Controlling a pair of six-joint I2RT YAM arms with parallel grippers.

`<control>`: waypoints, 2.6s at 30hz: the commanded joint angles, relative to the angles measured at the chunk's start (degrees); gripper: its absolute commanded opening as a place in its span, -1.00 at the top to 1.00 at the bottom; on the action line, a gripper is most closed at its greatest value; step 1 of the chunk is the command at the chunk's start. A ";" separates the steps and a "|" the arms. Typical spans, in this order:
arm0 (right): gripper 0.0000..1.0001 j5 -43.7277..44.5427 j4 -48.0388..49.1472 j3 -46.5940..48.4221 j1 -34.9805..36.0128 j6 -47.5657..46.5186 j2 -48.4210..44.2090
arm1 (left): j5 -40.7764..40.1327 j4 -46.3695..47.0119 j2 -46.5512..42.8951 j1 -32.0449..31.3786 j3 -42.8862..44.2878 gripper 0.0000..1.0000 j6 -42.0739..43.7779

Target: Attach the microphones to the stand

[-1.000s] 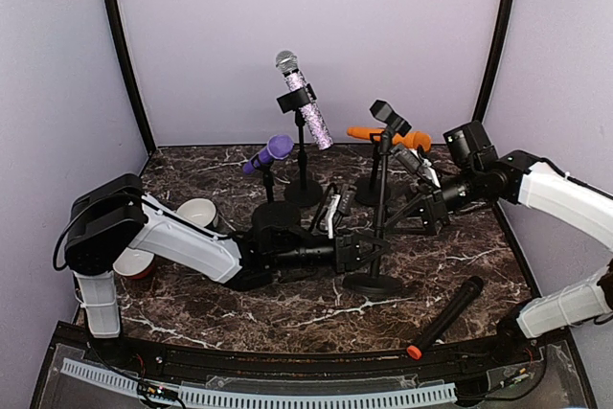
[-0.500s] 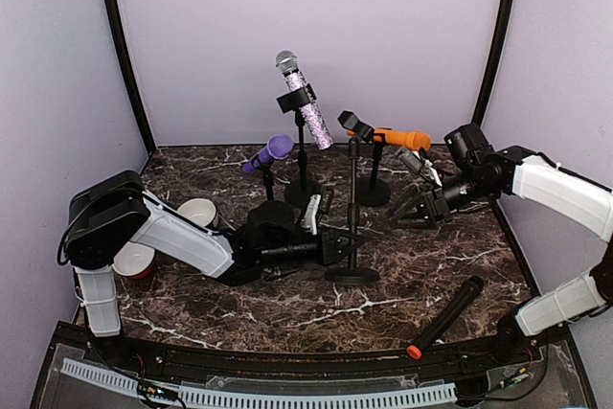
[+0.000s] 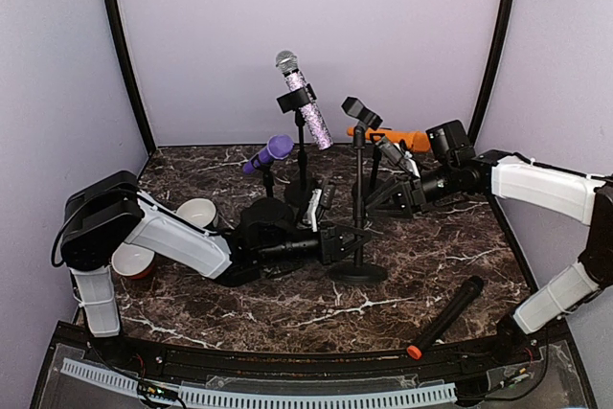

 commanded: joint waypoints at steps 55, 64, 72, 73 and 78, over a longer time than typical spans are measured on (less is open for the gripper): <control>0.45 -5.01 11.91 0.85 2.40 9.42 -1.94 | 3.84 7.27 -2.82 -0.07 5.72 1.00 2.26; 1.00 34.22 -0.05 6.13 6.56 10.02 -4.90 | -21.29 4.31 -6.17 -1.60 0.34 1.00 2.74; 0.18 34.47 -2.89 9.15 8.69 10.49 -6.24 | -24.25 3.81 -7.25 -2.27 -1.12 1.00 4.11; 0.02 31.47 -3.07 9.09 8.14 9.26 -6.45 | -23.48 4.67 -7.42 -2.27 -1.44 1.00 4.43; -0.31 13.41 -4.90 8.34 0.20 1.22 -7.06 | -13.25 12.52 -7.90 -1.35 -2.77 1.00 7.65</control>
